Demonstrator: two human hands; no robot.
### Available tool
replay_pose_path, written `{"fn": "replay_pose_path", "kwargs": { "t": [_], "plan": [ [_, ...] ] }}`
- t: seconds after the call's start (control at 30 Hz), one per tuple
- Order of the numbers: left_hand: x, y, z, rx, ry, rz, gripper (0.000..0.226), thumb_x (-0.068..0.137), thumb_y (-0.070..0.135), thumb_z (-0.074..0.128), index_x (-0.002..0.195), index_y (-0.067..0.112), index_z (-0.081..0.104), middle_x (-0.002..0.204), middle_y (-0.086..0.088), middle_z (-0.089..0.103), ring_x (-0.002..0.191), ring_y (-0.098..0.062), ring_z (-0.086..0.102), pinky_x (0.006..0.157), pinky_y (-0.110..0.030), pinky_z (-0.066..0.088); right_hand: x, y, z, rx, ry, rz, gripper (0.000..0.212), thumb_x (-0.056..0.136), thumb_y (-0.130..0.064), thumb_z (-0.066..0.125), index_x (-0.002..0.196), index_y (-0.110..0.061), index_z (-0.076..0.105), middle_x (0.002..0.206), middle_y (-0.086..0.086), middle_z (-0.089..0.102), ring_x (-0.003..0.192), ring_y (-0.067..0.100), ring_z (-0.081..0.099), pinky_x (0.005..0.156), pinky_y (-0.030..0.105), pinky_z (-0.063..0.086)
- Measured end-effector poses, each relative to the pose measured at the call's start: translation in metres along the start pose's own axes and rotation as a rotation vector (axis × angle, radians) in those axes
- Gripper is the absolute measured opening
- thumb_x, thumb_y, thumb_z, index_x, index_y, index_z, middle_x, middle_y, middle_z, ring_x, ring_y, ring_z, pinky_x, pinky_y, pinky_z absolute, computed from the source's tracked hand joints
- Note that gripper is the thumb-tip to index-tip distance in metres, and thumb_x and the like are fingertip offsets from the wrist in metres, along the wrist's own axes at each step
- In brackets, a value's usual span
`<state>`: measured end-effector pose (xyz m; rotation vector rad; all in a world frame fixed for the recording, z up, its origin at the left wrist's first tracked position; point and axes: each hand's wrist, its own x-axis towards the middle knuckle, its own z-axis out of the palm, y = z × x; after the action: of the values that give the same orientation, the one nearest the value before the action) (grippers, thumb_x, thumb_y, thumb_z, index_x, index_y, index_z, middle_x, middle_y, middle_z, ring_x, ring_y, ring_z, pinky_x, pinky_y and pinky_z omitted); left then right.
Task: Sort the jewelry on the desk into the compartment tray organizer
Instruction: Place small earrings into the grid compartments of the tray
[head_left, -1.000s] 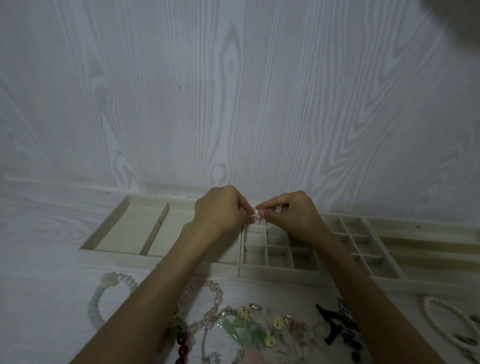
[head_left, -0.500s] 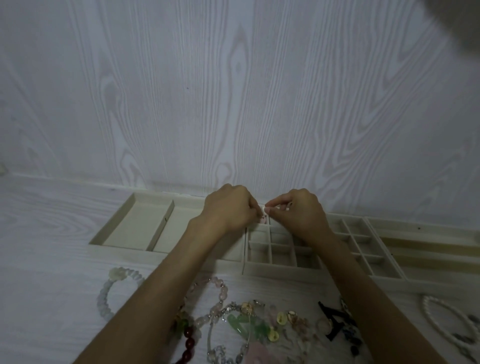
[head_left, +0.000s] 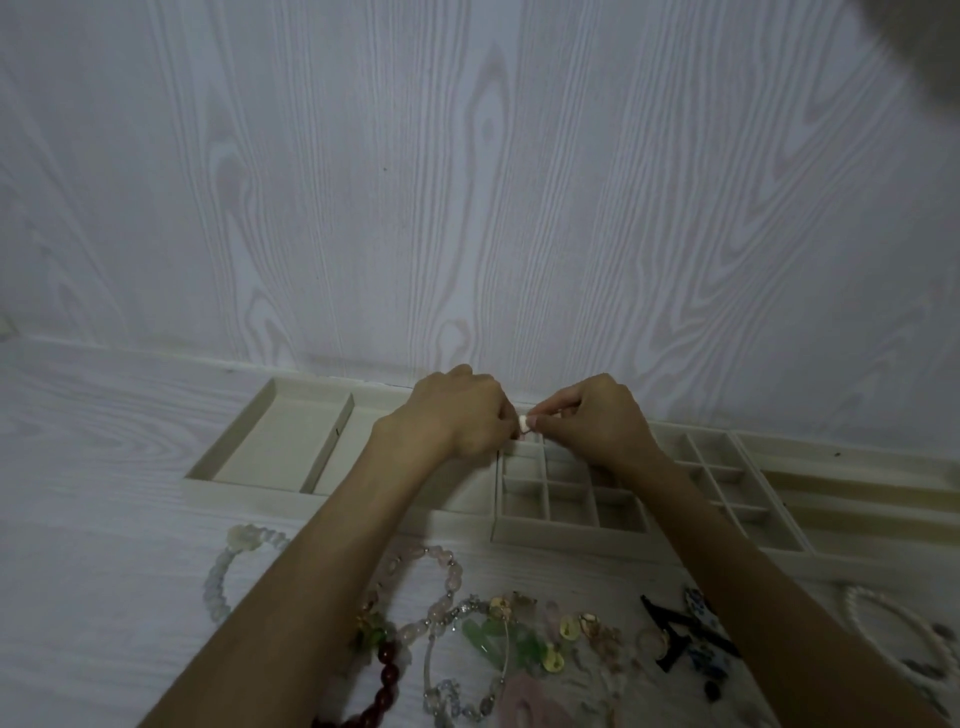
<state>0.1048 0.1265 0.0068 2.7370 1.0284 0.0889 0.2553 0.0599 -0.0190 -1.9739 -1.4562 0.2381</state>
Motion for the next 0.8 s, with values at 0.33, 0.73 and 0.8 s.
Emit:
{"fn": "replay_pose_path", "kwargs": {
  "t": [0.33, 0.73, 0.8],
  "plan": [
    [0.004, -0.008, 0.003, -0.032, 0.099, 0.01, 0.031, 0.094, 0.026, 0.044, 0.114, 0.037, 0.066, 0.118, 0.001, 0.058, 0.111, -0.018, 0.045, 0.08, -0.031, 0.038, 0.004, -0.016, -0.006, -0.282, -0.014, -0.055, 0.008, 0.082, -0.022, 0.069, 0.086, -0.021, 0.076, 0.09, -0.005, 0.071, 0.072, 0.008, 0.06, 0.061, 0.02, 0.046],
    [-0.1, 0.004, -0.018, -0.365, 0.109, 0.062, 0.02, 0.093, 0.029, 0.054, 0.104, 0.038, 0.068, 0.107, 0.018, 0.067, 0.087, 0.002, 0.059, 0.078, -0.025, 0.046, -0.092, -0.045, -0.075, -0.163, -0.435, -0.107, 0.01, 0.084, -0.025, 0.066, 0.091, -0.028, 0.073, 0.086, -0.003, 0.071, 0.073, 0.006, 0.062, 0.067, 0.019, 0.048],
    [-0.128, 0.01, -0.012, -0.466, 0.044, 0.136, 0.021, 0.091, 0.023, 0.057, 0.102, 0.036, 0.069, 0.104, 0.019, 0.068, 0.089, 0.003, 0.062, 0.079, -0.021, 0.049, -0.118, -0.047, -0.075, -0.168, -0.544, -0.117, 0.014, 0.085, -0.025, 0.064, 0.096, -0.029, 0.072, 0.091, -0.005, 0.071, 0.078, 0.0, 0.061, 0.07, 0.016, 0.048]
  ]
}}
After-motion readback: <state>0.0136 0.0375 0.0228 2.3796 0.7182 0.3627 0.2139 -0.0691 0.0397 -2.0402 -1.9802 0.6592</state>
